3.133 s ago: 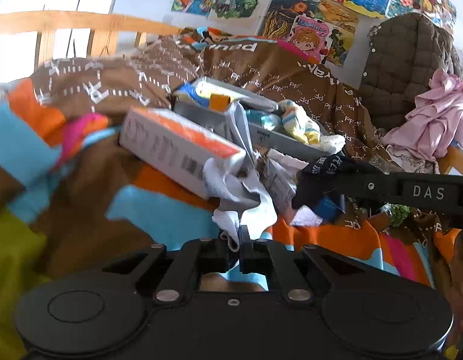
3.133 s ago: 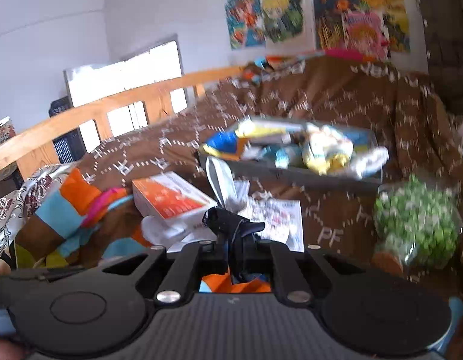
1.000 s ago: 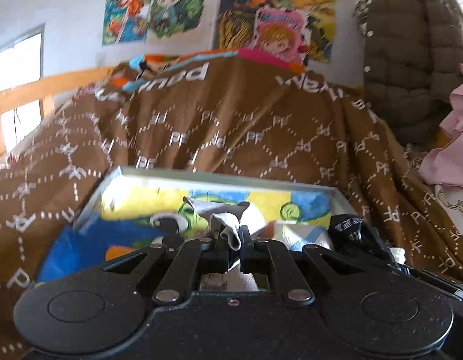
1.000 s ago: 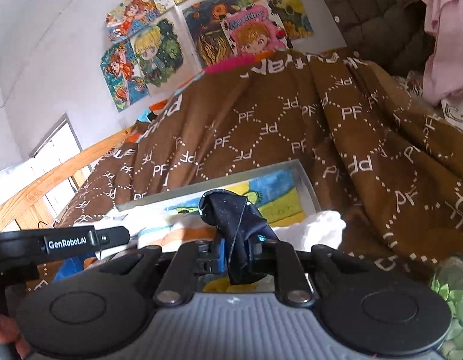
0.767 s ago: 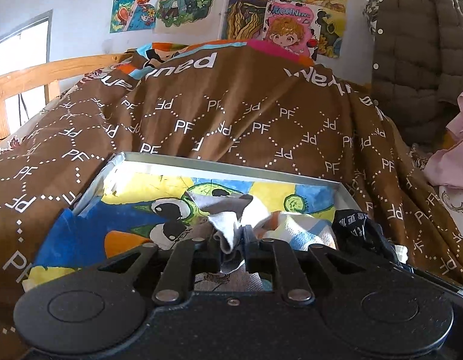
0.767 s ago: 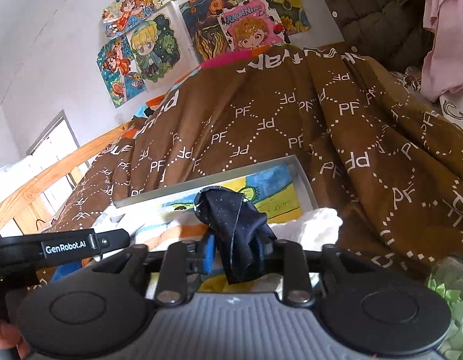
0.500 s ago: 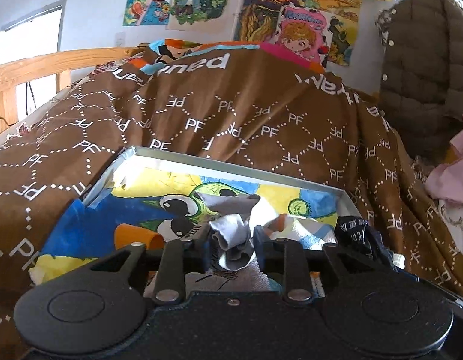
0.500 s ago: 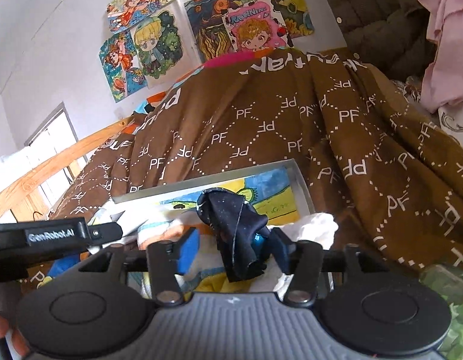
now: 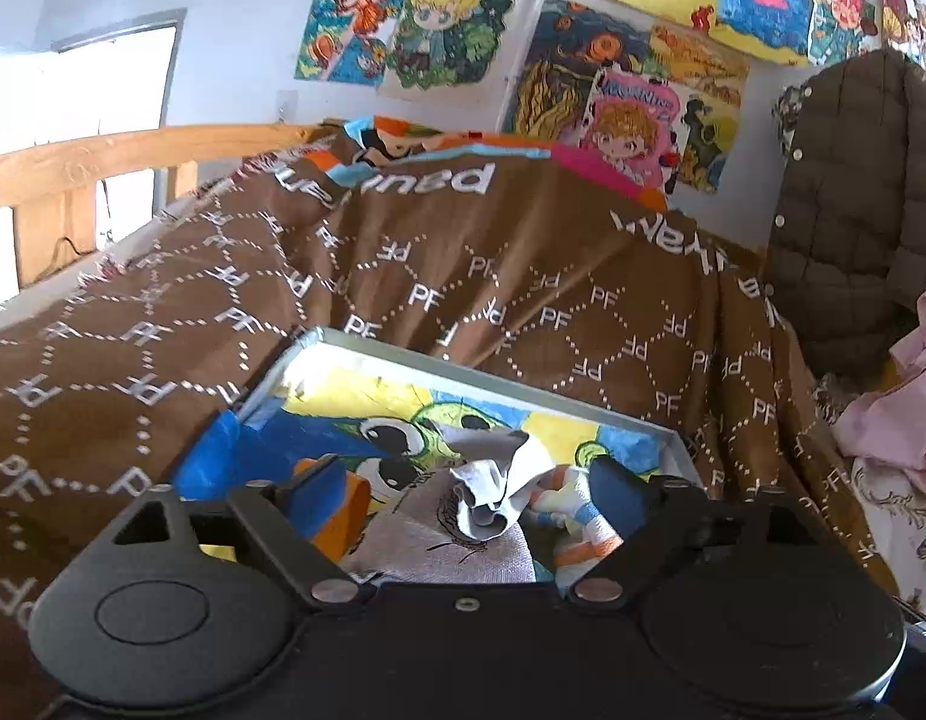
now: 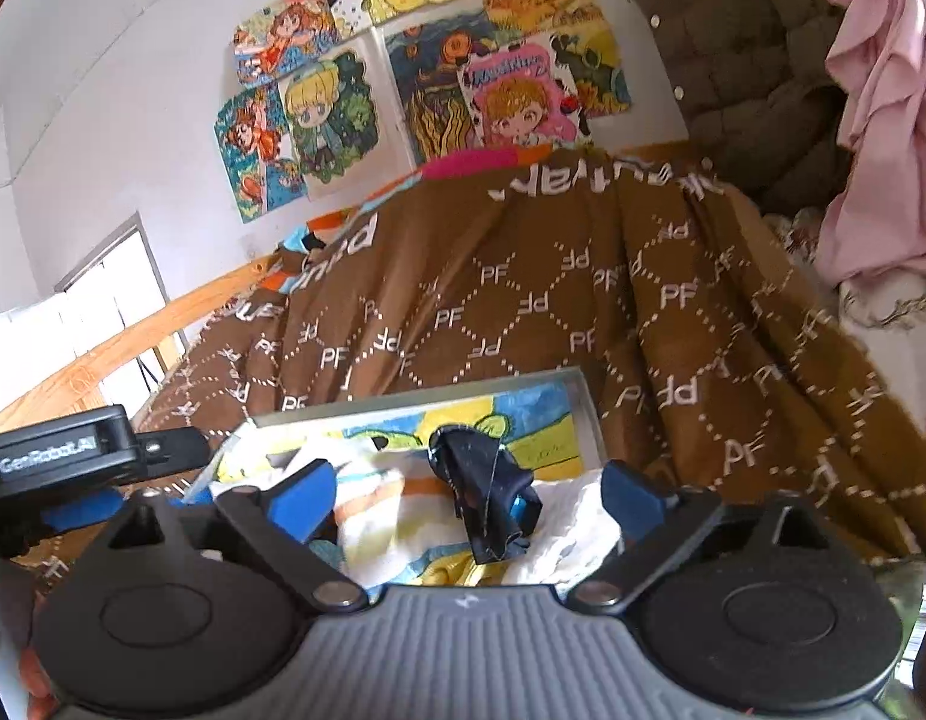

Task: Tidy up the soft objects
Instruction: 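Open both tools to drop the sock and strap into the tray, then move both open tools back toward the items beside the tray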

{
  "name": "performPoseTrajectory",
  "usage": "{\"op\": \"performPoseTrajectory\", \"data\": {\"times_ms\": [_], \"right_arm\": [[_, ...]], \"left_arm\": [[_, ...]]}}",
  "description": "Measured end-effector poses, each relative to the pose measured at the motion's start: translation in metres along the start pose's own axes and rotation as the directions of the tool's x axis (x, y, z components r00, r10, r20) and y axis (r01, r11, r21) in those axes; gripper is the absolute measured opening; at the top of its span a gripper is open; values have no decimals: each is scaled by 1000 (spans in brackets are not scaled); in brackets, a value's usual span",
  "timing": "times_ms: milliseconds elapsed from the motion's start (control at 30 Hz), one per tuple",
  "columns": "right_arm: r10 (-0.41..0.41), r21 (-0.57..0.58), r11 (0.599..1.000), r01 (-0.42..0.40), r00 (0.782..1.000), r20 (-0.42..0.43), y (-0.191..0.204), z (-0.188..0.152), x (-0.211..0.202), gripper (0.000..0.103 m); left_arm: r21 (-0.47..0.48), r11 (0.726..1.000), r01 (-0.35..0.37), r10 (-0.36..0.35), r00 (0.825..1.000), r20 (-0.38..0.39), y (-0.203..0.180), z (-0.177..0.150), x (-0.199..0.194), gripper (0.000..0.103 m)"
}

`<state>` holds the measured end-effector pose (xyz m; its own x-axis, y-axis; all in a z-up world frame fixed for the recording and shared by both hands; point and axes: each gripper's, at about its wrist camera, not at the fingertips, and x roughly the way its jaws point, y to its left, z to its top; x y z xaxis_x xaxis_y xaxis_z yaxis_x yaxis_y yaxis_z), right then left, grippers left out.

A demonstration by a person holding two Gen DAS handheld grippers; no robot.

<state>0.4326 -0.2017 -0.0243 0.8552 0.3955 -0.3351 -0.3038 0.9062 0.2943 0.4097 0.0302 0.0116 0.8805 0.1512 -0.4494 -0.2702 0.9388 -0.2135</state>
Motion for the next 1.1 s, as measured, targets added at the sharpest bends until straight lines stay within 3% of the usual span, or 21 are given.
{"op": "performPoseTrajectory", "data": {"times_ms": [167,433,833,1100], "right_arm": [[-1,4,1000,1,1000,19,-1,5,-37,103],[-18,-75,997,23,998,64,21,4,-96,103],[-28,-187,981,44,996,88,54,-39,-172,103],[-46,-221,973,64,995,85,62,-68,-202,103]], "left_arm": [[-32,999,10,-8,999,45,3,3,-43,102],[0,999,34,-34,997,67,1,-4,-110,102],[18,996,84,-85,995,57,24,-43,-189,102],[42,996,74,-76,996,47,44,-71,-224,102]]}}
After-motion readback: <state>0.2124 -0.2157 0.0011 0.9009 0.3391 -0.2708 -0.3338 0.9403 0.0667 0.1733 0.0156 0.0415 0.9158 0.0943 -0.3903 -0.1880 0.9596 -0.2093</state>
